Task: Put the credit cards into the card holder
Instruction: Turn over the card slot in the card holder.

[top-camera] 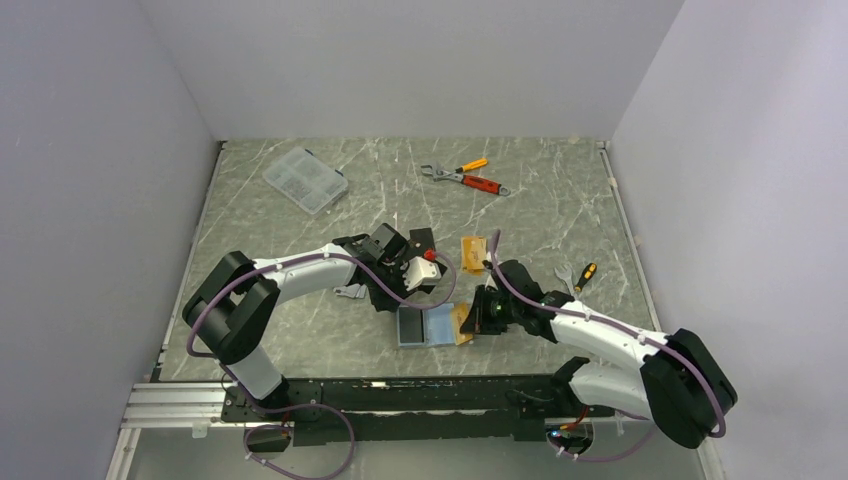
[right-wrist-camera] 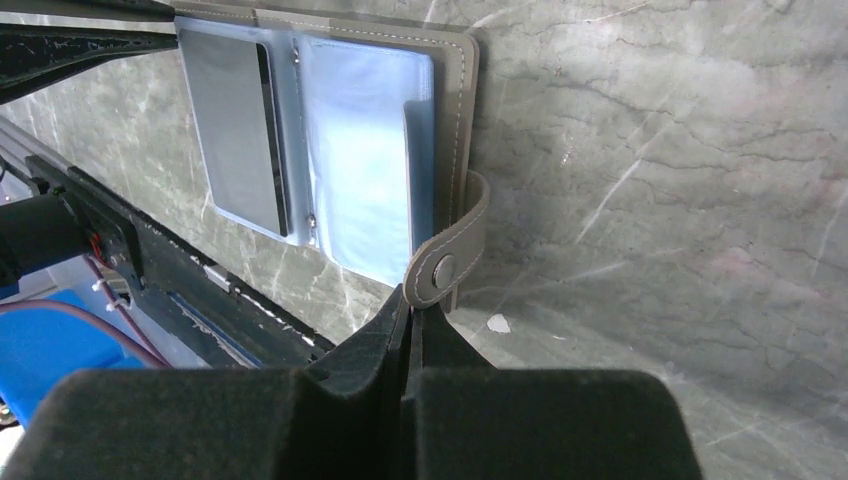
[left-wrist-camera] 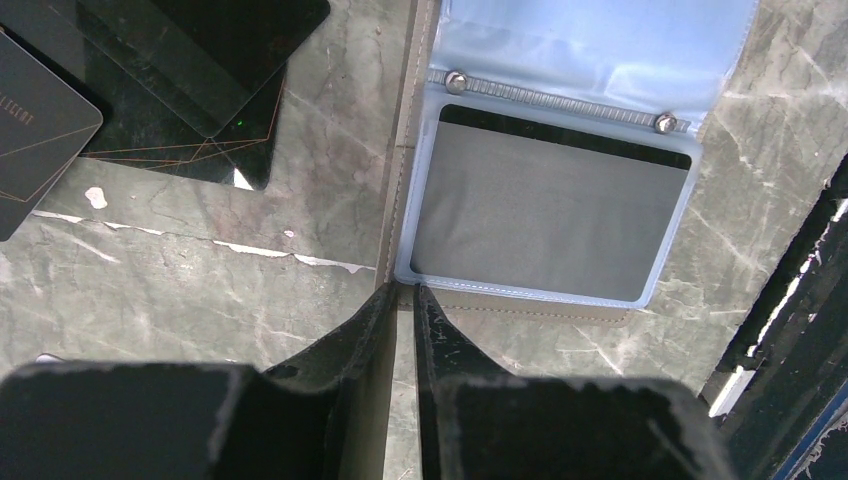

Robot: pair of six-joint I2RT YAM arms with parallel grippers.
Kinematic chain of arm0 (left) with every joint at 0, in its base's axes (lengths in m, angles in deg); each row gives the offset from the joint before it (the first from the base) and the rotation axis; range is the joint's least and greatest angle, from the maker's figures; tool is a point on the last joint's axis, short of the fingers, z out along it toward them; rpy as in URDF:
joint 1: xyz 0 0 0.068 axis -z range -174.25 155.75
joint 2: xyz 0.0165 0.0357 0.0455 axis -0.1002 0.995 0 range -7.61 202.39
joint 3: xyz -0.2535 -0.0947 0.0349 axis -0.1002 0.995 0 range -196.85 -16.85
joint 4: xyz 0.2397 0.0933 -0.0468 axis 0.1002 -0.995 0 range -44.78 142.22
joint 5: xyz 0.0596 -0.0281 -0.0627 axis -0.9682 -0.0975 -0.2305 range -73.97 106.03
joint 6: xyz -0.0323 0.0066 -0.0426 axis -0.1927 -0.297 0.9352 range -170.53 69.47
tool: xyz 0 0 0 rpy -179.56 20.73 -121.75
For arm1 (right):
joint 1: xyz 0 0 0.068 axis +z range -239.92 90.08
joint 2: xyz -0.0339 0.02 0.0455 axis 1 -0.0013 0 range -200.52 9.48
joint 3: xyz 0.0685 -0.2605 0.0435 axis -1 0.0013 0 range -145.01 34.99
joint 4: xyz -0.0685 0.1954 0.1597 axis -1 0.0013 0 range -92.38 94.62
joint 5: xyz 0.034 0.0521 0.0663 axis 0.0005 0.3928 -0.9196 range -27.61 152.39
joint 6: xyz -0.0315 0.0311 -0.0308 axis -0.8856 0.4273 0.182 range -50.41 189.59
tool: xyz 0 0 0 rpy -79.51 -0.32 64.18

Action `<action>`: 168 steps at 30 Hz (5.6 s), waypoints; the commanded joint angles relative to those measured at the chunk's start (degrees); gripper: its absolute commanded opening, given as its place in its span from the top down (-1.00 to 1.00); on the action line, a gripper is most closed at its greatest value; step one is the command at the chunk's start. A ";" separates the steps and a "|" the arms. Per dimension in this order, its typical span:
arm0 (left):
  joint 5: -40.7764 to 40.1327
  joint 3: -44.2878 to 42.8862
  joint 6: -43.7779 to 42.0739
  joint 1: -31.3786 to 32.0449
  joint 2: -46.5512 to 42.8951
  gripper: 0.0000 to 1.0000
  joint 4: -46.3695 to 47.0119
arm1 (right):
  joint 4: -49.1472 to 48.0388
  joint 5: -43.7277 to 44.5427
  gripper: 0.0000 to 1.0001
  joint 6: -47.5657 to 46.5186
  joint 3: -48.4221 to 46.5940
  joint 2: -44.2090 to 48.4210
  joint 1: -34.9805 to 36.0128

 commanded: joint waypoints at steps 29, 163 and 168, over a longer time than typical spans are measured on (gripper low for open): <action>4.11 -11.33 1.25 0.38 -0.63 0.65 -4.20 | -5.06 -3.92 1.00 1.71 -0.41 -13.38 1.04; 9.09 -1.00 -7.02 -2.96 -7.59 0.75 -1.43 | -15.60 -20.04 1.00 -2.25 -10.48 -21.16 4.62; 6.57 -0.65 -8.62 2.17 -6.83 0.76 -0.87 | -16.86 -21.39 1.00 -2.55 -11.10 -24.70 4.62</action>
